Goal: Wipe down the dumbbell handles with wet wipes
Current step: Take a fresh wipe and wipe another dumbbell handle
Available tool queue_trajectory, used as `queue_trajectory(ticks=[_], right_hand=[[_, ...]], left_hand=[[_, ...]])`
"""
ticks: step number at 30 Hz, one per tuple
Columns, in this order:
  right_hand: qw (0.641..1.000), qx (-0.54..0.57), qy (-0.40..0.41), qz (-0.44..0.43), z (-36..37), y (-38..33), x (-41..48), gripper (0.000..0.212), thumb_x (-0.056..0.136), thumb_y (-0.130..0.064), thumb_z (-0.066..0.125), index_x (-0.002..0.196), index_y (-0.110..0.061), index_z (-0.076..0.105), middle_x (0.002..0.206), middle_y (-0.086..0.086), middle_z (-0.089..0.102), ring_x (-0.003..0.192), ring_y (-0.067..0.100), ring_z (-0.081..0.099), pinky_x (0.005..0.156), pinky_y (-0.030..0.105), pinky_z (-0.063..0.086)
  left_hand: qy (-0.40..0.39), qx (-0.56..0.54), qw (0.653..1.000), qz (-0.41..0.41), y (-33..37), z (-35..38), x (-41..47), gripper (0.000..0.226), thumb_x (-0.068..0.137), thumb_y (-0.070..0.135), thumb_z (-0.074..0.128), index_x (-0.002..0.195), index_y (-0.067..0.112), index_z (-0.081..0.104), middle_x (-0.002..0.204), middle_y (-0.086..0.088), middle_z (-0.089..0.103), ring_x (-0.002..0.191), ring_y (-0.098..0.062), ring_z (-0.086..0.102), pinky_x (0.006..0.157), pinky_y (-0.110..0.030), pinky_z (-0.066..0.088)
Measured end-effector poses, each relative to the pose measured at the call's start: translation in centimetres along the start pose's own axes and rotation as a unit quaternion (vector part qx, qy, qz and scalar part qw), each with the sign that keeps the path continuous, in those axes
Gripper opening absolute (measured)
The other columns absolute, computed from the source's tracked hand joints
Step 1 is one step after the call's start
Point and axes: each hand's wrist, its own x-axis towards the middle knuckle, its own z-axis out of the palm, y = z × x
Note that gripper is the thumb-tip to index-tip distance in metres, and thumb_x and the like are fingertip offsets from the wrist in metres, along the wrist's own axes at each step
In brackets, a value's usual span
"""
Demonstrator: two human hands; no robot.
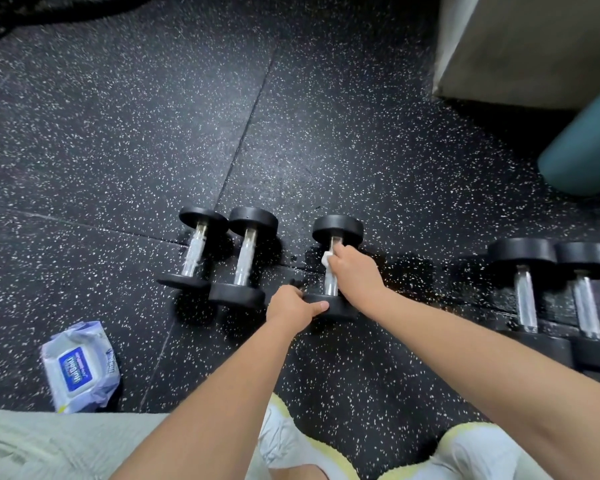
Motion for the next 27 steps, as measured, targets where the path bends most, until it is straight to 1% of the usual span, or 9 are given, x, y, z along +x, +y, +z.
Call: queue_trajectory(ticks=[3, 5, 10, 15, 17, 20, 23, 25, 27], right_hand=[[0.999, 0.014, -0.023, -0.045, -0.5, 0.5, -0.4, 0.027, 0.09, -0.001, 0.057, 0.115, -0.008, 0.065, 0.111, 0.008, 0.056, 0.097, 0.029, 0.058, 0.063, 0.038, 0.044], [0.999, 0.033, -0.004, -0.018, -1.0, 1.1, 0.8, 0.026, 0.09, -0.001, 0.058, 0.112, -0.01, 0.067, 0.11, 0.007, 0.056, 0.096, 0.03, 0.06, 0.066, 0.039, 0.048], [0.996, 0.076, -0.004, 0.04, -1.1, 1.8, 2.9, 0.018, 0.085, -0.002, 0.06, 0.095, -0.015, 0.07, 0.098, 0.003, 0.058, 0.084, 0.031, 0.063, 0.062, 0.033, 0.036], [0.991, 0.092, -0.045, -0.082, 0.9, 1.1, -1.0, 0.015, 0.085, -0.007, 0.064, 0.09, -0.018, 0.072, 0.091, -0.004, 0.058, 0.08, 0.027, 0.064, 0.061, 0.035, 0.045], [0.991, 0.095, -0.043, -0.081, 1.0, 1.5, -0.6, 0.016, 0.086, -0.008, 0.063, 0.091, -0.021, 0.073, 0.092, -0.006, 0.058, 0.081, 0.026, 0.064, 0.063, 0.037, 0.05], [0.989, 0.149, 0.003, 0.004, 0.6, 2.2, 1.3, 0.02, 0.083, -0.007, 0.066, 0.092, -0.024, 0.074, 0.099, -0.004, 0.063, 0.085, 0.026, 0.065, 0.071, 0.038, 0.054], [0.979, 0.186, 0.025, 0.078, 0.4, 1.9, 2.1, 0.021, 0.085, -0.008, 0.064, 0.093, -0.024, 0.074, 0.1, -0.002, 0.062, 0.081, 0.026, 0.062, 0.07, 0.038, 0.051], [0.98, 0.189, 0.005, 0.057, 0.6, 1.8, 1.5, 0.017, 0.084, -0.01, 0.064, 0.091, -0.025, 0.07, 0.099, -0.003, 0.063, 0.082, 0.027, 0.064, 0.072, 0.039, 0.053], [0.981, 0.189, -0.036, -0.001, 0.7, 1.9, 0.2, 0.014, 0.084, -0.014, 0.069, 0.091, -0.026, 0.07, 0.099, -0.005, 0.066, 0.084, 0.025, 0.066, 0.074, 0.038, 0.054]], left_hand=[[0.0, -0.01, 1.0, -0.004, -0.2, 0.0, -0.1, 0.071, 0.079, 0.05, 0.087, 0.132, 0.012, 0.061, 0.12, -0.003, 0.07, 0.104, -0.024, 0.068, 0.096, -0.04, 0.056], [0.006, -0.005, 1.0, -0.004, -0.1, 0.1, -0.2, 0.071, 0.079, 0.05, 0.087, 0.134, 0.012, 0.061, 0.122, -0.004, 0.07, 0.106, -0.025, 0.068, 0.096, -0.04, 0.055], [0.012, -0.021, 1.0, -0.007, -0.4, -0.2, -0.4, 0.059, 0.08, 0.048, 0.087, 0.121, 0.016, 0.06, 0.117, -0.003, 0.069, 0.1, -0.024, 0.069, 0.092, -0.039, 0.056], [0.006, -0.034, 0.999, -0.004, -0.6, -0.7, -0.1, 0.059, 0.081, 0.044, 0.087, 0.124, 0.013, 0.061, 0.121, -0.003, 0.067, 0.104, -0.023, 0.066, 0.088, -0.034, 0.052], [-0.001, -0.026, 1.0, -0.004, -0.6, -0.5, 0.0, 0.062, 0.081, 0.045, 0.086, 0.127, 0.011, 0.06, 0.122, -0.004, 0.067, 0.105, -0.023, 0.065, 0.086, -0.033, 0.051], [-0.009, -0.005, 1.0, 0.009, -0.2, -0.2, -0.1, 0.07, 0.076, 0.06, 0.081, 0.119, 0.008, 0.065, 0.11, -0.011, 0.073, 0.098, -0.026, 0.07, 0.077, -0.032, 0.054], [-0.017, 0.037, 0.999, 0.011, 1.2, 0.1, -1.2, 0.079, 0.066, 0.076, 0.077, 0.104, 0.012, 0.054, 0.099, 0.001, 0.064, 0.091, -0.02, 0.063, 0.076, -0.035, 0.052], [-0.016, 0.08, 0.997, 0.016, 2.4, 0.4, -2.3, 0.076, 0.067, 0.076, 0.079, 0.099, 0.018, 0.043, 0.09, 0.006, 0.056, 0.09, -0.021, 0.059, 0.071, -0.033, 0.047], [0.01, 0.111, 0.994, 0.011, 3.1, 0.7, -2.7, 0.074, 0.066, 0.075, 0.081, 0.097, 0.018, 0.046, 0.09, 0.005, 0.058, 0.086, -0.021, 0.059, 0.068, -0.032, 0.046]])
